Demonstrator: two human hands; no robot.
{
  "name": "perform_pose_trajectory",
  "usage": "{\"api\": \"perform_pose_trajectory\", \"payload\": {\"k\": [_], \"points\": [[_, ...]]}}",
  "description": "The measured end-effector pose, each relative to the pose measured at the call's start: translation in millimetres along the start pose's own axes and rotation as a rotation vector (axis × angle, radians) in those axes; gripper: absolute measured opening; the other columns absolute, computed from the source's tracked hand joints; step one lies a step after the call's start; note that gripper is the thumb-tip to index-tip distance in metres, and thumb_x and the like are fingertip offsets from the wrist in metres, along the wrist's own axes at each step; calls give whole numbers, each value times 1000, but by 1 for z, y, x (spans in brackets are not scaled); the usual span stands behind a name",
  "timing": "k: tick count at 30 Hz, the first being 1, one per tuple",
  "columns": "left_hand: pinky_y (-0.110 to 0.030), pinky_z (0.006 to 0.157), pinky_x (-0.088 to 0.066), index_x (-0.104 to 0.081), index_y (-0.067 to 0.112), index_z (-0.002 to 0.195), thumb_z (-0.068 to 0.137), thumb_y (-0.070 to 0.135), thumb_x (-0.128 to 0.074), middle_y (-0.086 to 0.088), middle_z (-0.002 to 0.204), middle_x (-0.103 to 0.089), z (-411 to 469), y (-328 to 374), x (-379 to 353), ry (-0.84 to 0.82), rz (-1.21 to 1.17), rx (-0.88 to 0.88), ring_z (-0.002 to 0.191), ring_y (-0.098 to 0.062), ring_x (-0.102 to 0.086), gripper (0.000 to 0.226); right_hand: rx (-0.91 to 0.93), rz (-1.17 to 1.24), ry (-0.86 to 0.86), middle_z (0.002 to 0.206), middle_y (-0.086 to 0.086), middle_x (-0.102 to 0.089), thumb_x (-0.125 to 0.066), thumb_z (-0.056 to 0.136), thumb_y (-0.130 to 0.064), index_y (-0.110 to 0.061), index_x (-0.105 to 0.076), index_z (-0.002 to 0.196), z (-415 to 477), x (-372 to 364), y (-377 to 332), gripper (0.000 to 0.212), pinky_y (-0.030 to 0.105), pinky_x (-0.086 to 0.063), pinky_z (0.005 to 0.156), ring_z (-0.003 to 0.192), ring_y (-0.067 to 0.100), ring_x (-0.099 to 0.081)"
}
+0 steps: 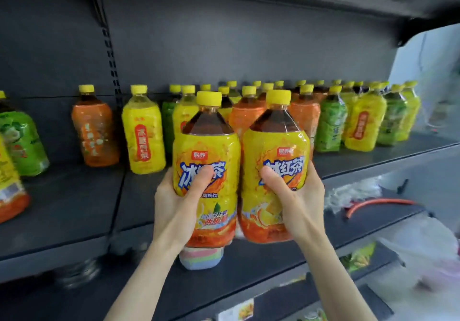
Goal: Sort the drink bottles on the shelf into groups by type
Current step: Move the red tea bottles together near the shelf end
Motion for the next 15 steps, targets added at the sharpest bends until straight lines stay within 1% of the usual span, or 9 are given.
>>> {"api": "perform_pose_trajectory", "payload": {"k": [2, 3, 5, 6, 10, 13, 15], "points": [[-19, 63, -54, -62, 30, 102, 56, 62, -71, 16, 87, -73, -19, -7, -47, -41, -30, 34, 80, -6, -70, 57, -13, -38, 27, 86, -8, -74, -75, 49, -60, -22, -63, 97, 1, 53, 4, 62, 30, -56, 68, 76, 9, -71], [-23, 66, -54, -63, 30, 102, 57, 63, -69, 15, 88, -73, -29, -11, -72, -59, -47, 62, 81, -7, -70, 56, -15, -58, 38, 85, -8, -74, -74, 49, -60, -22, -63, 97, 1, 80, 4, 62, 29, -55, 67, 76, 8, -70], [-32, 74, -54, -64, 30, 102, 60, 69, -70, 11, 92, -74, -46, -19, -119, -106, -64, 91, 86, -11, -70, 57, -2, -98, 71, 85, -10, -73, -73, 50, -61, -23, -64, 96, 3, 133, 5, 61, 25, -54, 66, 76, 6, -70], [-35, 76, -54, -65, 30, 102, 61, 70, -68, 10, 94, -73, -52, -22, -141, -133, -62, 93, 88, -12, -70, 57, 3, -110, 90, 85, -11, -73, -72, 51, -62, -24, -64, 96, 5, 156, 6, 60, 22, -53, 65, 76, 5, -69], [-34, 76, -54, -64, 29, 100, 62, 63, -66, 12, 92, -73, -66, -23, -220, -211, -80, 91, 85, -10, -70, 51, 9, -110, 159, 84, -10, -73, -72, 51, -61, -23, -64, 95, 24, 234, 7, 58, 14, -50, 61, 75, 4, -69], [-36, 76, -54, -65, 29, 98, 60, 63, -66, 11, 92, -74, -62, -21, -273, -264, -106, 78, 84, -11, -70, 51, 24, -119, 194, 84, -10, -73, -71, 52, -61, -21, -64, 95, 48, 279, 9, 59, 15, -51, 62, 75, 5, -69], [-35, 76, -54, -65, 30, 98, 57, 66, -63, 12, 91, -73, -58, -23, -306, -283, -124, 60, 85, -10, -70, 54, 30, -126, 216, 85, -8, -73, -72, 53, -60, -22, -65, 96, 66, 305, 14, 58, 22, -55, 66, 77, 8, -70]]}}
Point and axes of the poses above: each hand's wrist, its own z-axis towards the middle knuckle, its own x-axis out of the back of the hand, y = z × x, the point moved 2 cm from there along z, towards the middle knuckle
